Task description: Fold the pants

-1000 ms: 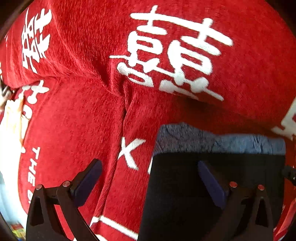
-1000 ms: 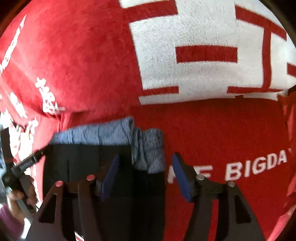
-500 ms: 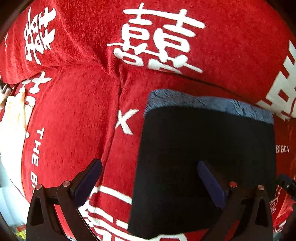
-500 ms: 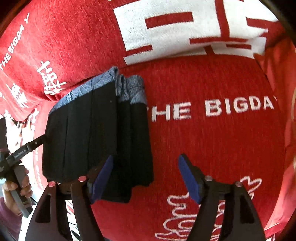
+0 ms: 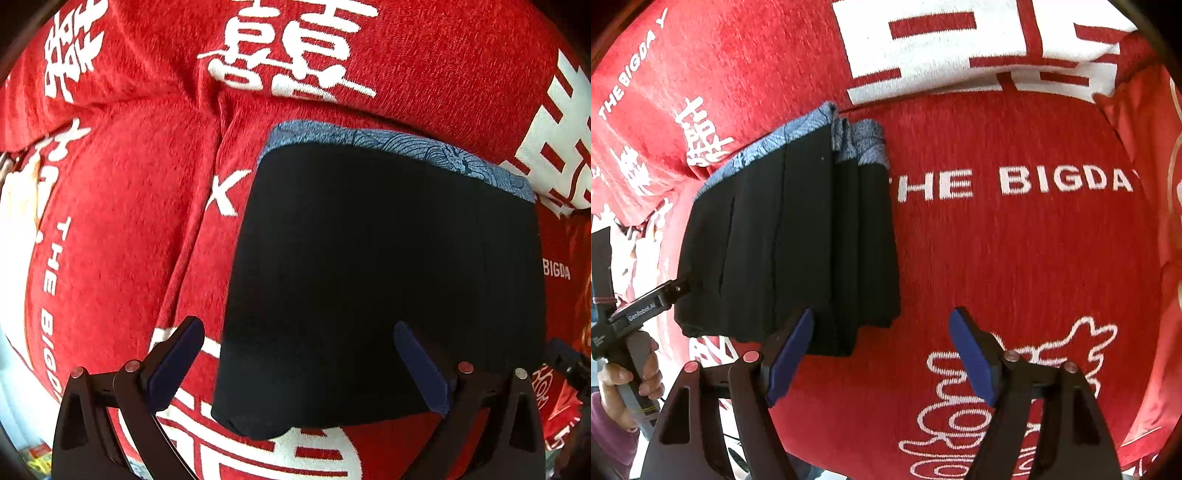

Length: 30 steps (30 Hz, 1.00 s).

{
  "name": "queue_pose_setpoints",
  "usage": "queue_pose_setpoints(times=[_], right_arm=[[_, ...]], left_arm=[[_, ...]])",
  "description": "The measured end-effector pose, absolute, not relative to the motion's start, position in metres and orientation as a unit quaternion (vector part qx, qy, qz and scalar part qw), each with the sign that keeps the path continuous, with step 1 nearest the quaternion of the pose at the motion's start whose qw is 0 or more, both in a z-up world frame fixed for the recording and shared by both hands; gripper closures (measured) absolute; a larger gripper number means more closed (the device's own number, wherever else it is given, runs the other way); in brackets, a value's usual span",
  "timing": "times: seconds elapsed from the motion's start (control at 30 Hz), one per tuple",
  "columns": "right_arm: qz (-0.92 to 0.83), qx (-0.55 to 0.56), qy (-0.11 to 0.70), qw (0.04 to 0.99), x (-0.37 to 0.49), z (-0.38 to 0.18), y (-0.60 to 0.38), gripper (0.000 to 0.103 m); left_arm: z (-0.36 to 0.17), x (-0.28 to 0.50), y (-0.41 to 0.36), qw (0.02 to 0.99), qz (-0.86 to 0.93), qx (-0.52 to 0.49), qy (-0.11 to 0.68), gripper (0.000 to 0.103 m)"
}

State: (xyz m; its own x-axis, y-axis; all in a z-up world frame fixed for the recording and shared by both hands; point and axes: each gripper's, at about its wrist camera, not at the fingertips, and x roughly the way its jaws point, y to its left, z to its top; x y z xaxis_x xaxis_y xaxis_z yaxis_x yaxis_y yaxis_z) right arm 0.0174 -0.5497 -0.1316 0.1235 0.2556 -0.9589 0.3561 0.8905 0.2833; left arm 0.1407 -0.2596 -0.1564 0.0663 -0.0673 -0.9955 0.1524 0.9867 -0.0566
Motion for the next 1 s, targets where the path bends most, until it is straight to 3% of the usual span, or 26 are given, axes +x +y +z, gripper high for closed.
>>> queue_pose_setpoints(times=[0.6,1.0], right_arm=[[-0.059,0.267,0.656,0.704,-0.021,-0.121,-0.534,0.023],[-0.077,0.282,0.642,0.709,-0.021,-0.114,-0.556,0.023]], left_arm=[[-0.142,0.128,-0.252,0.719,-0.116,0.041,0.684,0.0],[-0.09,0.156,-0.169,0.755,-0.086,0.015,0.65,0.0]])
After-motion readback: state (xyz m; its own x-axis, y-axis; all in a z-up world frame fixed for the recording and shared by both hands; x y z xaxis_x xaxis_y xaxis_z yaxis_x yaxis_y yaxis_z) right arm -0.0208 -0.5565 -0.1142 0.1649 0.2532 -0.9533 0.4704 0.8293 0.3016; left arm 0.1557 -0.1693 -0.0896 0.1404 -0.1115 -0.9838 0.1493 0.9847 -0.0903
